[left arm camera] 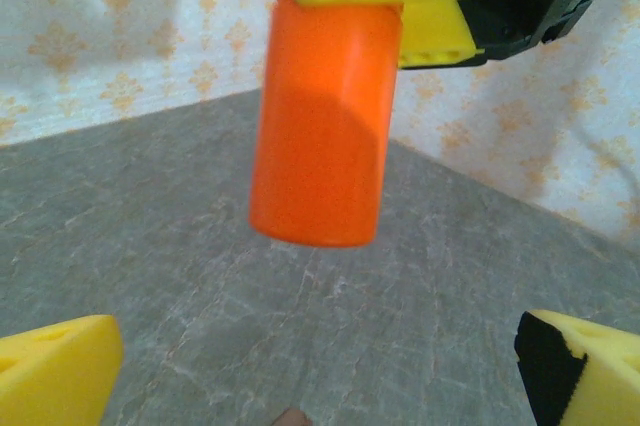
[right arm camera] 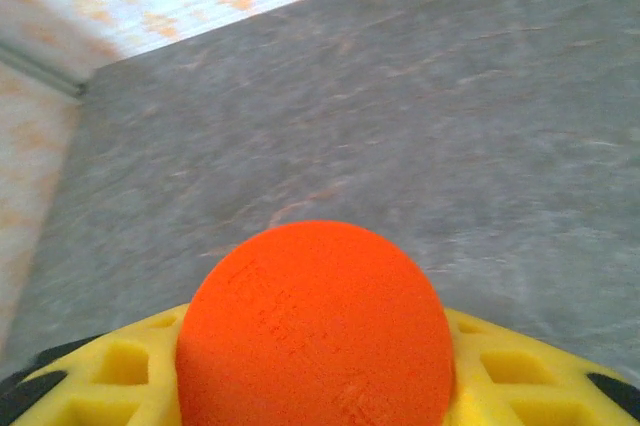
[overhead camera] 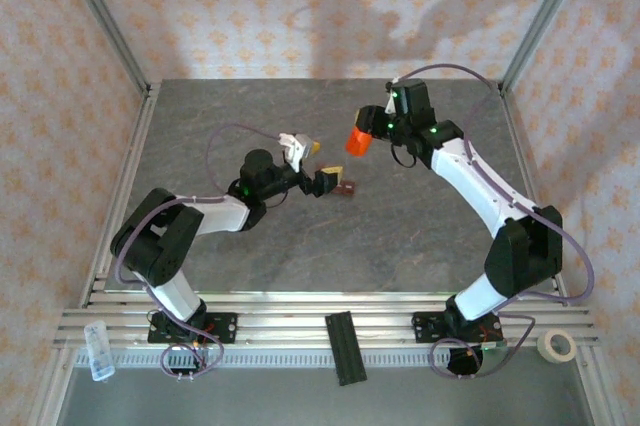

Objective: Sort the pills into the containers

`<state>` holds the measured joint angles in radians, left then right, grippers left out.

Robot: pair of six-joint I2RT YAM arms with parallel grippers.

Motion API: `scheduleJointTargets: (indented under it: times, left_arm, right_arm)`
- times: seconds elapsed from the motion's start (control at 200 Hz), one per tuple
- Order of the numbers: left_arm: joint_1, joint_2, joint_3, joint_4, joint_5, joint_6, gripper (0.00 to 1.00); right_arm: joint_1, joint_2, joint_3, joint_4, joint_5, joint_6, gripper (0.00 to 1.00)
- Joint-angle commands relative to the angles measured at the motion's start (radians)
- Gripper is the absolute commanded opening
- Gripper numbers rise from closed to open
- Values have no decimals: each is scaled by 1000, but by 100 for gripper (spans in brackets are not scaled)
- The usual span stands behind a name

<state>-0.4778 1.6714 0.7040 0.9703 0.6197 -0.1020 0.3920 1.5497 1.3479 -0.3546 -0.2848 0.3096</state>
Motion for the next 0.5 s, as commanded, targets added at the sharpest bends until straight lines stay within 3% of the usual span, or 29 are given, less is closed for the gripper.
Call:
scheduleJointTargets:
  times: [0.0, 0.26, 0.495]
  left_arm:
    - [-5, -58, -24, 31, -60, 47, 100]
    - [-3, -124, -34, -131, -163, 94, 100]
    - [-3, -197, -28, -289, -269, 134, 100]
  right_arm:
    - [-15, -58, -58, 75, 162, -57, 17]
    - [-32, -83, -269, 262, 409, -140, 17]
    - [-35, -51, -418, 427, 516, -123, 17]
